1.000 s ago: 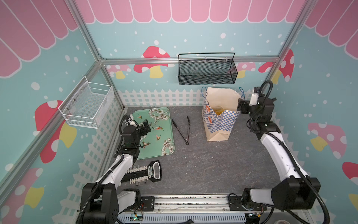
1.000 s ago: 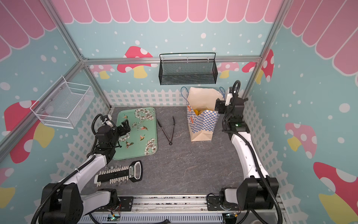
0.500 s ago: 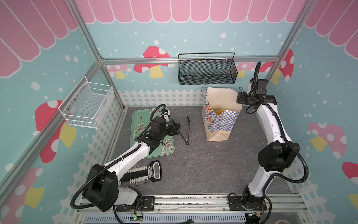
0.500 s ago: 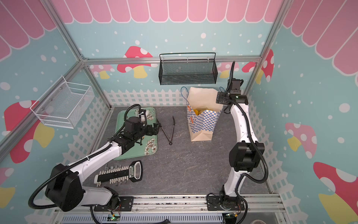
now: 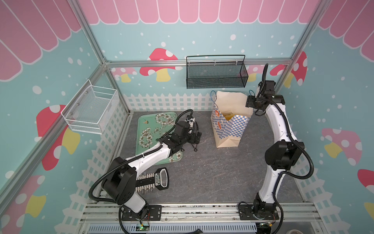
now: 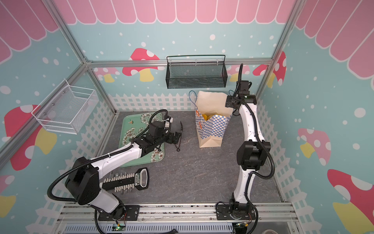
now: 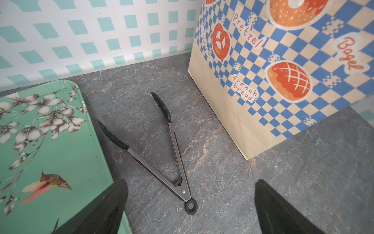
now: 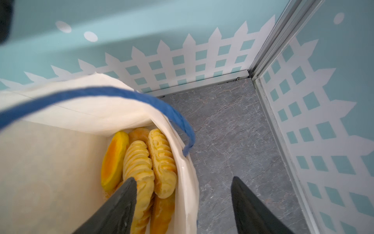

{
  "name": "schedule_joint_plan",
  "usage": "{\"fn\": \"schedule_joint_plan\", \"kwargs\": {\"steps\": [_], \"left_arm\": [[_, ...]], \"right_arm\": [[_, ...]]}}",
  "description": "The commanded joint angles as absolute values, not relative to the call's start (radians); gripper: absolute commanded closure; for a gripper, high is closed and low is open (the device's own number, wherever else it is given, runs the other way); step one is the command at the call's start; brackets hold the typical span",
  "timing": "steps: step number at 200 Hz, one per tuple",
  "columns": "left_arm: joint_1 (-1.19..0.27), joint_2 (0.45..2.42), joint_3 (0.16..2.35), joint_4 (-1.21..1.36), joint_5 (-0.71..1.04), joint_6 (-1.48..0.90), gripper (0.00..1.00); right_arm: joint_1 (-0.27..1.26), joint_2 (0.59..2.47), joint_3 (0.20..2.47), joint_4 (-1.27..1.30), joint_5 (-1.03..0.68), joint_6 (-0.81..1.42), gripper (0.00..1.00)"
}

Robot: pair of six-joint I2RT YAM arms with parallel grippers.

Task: Take the fake bread out of the paper bag
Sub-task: 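Reach right gripper to the bag's blue handle while left gripper nears the tongs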

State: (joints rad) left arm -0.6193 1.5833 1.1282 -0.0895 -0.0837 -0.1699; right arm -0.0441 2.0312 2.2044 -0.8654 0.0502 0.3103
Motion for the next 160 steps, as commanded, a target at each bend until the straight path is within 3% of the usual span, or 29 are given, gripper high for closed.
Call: {"fn": "schedule_joint_plan", "kwargs": {"steps": [1, 15, 47, 73, 160], "left_arm": [[-0.625, 1.583, 1.122, -0.105, -0.107, -0.164, 0.03], [-0.625, 1.58, 1.119, -0.106, -0.108, -0.167, 0.02], [-0.625, 1.565, 1.105, -0.112, -0.125, -0.171, 0.02], [-0.624, 1.551, 1.092, -0.136, -0.164, -0.179, 0.03], [-0.625, 1.619, 1.158, -0.334, -0.273, -0.355, 0.01]], "right_arm": [[-0.043, 2.052, 2.209, -0.905, 0.043, 0.314, 0.34], [-0.043, 2.055, 2.199, -0.905, 0.035, 0.314, 0.43], [-0.042, 2.044, 2.187, -0.902, 0.036, 0.309, 0.79], [-0.042, 2.013, 2.185, -0.886, 0.043, 0.29, 1.0], [-0.04, 1.85, 2.181, -0.862, 0.12, 0.193, 1.0]]}}
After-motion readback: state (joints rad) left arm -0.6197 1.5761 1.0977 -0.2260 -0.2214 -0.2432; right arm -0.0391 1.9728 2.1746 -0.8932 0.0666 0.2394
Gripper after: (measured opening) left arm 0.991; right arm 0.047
